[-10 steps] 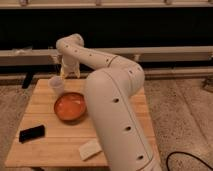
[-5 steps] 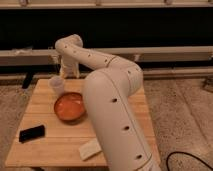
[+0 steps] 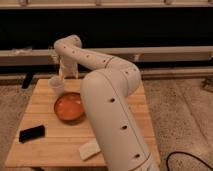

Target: Pick up the ceramic cup

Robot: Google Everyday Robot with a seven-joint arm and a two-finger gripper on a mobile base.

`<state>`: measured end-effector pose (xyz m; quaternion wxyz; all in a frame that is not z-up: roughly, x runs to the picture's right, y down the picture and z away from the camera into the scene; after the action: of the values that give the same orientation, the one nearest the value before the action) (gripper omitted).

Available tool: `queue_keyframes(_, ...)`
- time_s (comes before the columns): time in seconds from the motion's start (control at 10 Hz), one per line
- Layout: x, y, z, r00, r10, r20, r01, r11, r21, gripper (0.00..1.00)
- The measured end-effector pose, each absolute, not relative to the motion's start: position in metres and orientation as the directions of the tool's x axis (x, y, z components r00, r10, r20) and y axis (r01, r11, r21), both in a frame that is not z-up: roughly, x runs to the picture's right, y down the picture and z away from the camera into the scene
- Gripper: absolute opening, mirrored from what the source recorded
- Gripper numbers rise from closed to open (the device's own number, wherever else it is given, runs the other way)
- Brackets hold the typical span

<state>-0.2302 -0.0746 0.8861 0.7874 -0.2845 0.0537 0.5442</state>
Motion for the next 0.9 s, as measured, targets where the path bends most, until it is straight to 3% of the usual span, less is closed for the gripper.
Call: queue_keyframes(0.9, -0.2371, -0.0674, 0.8922, 0.413, 0.821, -0.395, -0.883, 0.254, -0.395, 0.65)
